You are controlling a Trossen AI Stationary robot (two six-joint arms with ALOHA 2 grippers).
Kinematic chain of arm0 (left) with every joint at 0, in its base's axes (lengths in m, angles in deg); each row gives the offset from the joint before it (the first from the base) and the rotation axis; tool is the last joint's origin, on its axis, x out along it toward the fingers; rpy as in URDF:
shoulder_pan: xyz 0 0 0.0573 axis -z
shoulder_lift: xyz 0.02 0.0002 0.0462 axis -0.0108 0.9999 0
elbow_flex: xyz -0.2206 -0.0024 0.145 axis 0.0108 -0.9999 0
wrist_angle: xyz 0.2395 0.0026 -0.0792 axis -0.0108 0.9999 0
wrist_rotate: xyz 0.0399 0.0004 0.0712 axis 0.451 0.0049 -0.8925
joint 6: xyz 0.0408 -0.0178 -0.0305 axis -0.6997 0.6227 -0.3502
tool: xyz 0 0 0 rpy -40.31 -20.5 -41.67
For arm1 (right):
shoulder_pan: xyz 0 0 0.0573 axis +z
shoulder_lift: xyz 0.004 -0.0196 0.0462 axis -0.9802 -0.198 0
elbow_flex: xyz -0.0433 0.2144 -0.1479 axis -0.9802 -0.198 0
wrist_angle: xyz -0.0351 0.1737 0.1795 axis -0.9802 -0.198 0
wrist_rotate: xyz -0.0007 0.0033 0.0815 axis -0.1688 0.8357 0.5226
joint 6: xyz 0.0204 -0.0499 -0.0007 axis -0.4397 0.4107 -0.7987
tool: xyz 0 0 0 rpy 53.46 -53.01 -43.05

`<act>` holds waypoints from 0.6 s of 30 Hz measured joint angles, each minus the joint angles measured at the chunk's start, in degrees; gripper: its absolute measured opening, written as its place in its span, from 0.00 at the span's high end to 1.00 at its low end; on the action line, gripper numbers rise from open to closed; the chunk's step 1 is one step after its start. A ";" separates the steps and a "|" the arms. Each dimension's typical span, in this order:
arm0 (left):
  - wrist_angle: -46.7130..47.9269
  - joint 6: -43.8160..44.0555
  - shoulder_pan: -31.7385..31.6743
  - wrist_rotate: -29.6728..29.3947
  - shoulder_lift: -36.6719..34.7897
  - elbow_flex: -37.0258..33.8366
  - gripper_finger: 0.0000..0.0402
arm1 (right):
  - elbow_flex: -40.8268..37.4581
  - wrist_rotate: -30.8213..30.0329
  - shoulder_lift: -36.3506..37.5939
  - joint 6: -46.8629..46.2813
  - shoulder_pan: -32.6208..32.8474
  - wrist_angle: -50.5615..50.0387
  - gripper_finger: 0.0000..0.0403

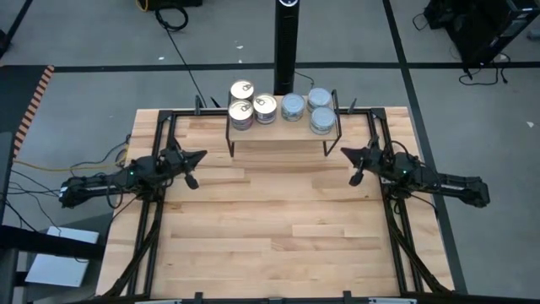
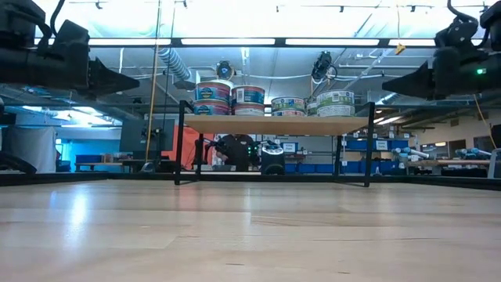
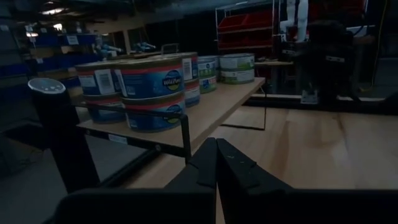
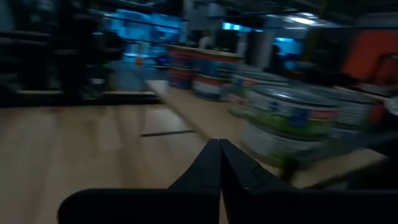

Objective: Stack canned seafood by type on shelf
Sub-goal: Return to Home Position

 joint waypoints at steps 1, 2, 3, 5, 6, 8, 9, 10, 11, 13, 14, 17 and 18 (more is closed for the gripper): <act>0.02 0.15 0.00 0.00 0.04 0.00 0.99 | 0.00 -1.52 -0.05 -0.02 -0.15 0.08 0.97; 0.03 0.15 0.00 0.00 0.07 0.00 0.99 | 0.00 -2.89 -0.05 -0.03 -0.29 0.24 0.97; 0.04 0.17 0.00 0.00 0.07 0.00 0.99 | 0.00 -4.12 -0.06 -0.04 -0.38 0.37 0.96; 0.04 0.20 0.00 0.00 0.07 0.00 0.99 | 0.00 -5.93 -0.09 0.02 -0.55 0.49 0.96; 0.08 0.20 0.00 0.00 0.07 0.00 0.99 | 0.00 -6.45 -0.09 0.11 -0.64 0.53 0.96; 0.09 0.22 0.00 0.00 0.07 0.00 0.99 | 0.00 -6.55 -0.09 0.08 -0.81 0.55 0.97; 0.10 0.23 0.00 0.00 0.07 0.00 0.99 | 0.00 -6.55 -0.09 -0.09 -0.82 0.55 0.97; 0.09 0.15 0.00 0.00 0.07 0.00 0.99 | 0.00 -6.55 -0.09 -0.13 -0.82 0.55 0.97; 0.05 0.13 0.00 0.00 0.07 0.00 0.99 | 0.00 -6.52 -0.09 -0.18 -0.82 0.55 0.97; -0.13 0.29 0.00 0.00 0.07 0.00 0.99 | 0.00 -6.46 -0.09 -0.20 -0.82 0.55 0.97; -0.26 0.75 0.00 0.00 0.07 0.00 0.99 | 0.00 -6.43 -0.09 -0.18 -0.82 0.55 0.96; -1.03 1.43 0.00 0.00 0.07 0.00 0.99 | 0.00 -6.37 -0.09 -0.90 -0.82 0.55 0.94; -1.09 1.44 0.00 -0.02 0.07 0.00 0.99 | 0.00 -6.34 -0.09 -1.07 -0.82 0.55 0.93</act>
